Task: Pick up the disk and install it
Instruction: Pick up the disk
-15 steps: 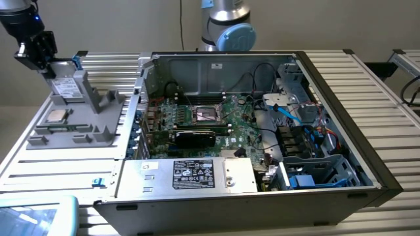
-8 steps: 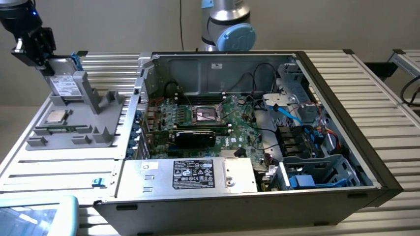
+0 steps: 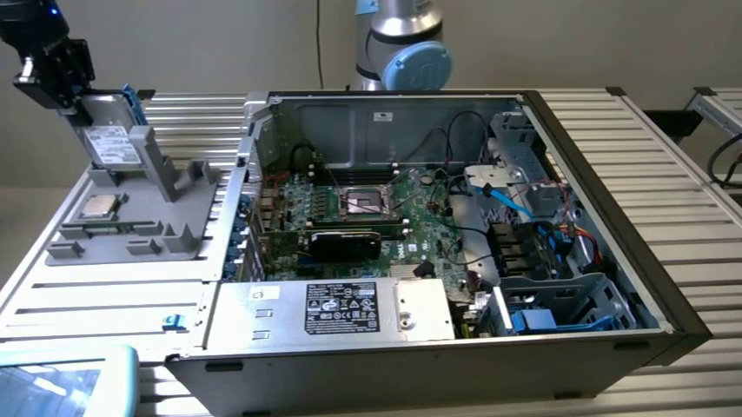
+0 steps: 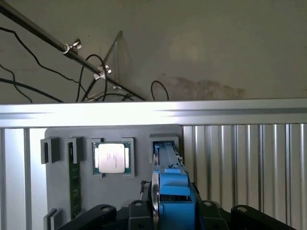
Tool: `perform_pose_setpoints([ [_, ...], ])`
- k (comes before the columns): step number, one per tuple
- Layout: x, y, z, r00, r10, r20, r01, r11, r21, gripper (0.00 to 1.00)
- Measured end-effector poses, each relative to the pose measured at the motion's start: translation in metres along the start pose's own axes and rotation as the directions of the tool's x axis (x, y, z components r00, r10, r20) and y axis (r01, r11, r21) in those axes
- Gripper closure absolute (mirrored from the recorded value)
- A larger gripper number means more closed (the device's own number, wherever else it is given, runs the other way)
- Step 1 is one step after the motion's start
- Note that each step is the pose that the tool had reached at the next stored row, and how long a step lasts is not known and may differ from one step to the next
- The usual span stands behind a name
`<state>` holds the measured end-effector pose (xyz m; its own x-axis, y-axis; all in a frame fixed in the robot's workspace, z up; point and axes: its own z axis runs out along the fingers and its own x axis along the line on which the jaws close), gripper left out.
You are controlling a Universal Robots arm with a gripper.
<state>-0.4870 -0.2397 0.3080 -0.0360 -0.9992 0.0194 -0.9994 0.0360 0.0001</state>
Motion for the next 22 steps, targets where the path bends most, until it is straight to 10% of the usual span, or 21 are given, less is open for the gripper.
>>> perform_pose_setpoints([
  [22, 0.001, -0.0077, -0.0779, 1.0000, 0.000, 0.0032, 0.000, 0.9999, 0.0101, 0.63],
])
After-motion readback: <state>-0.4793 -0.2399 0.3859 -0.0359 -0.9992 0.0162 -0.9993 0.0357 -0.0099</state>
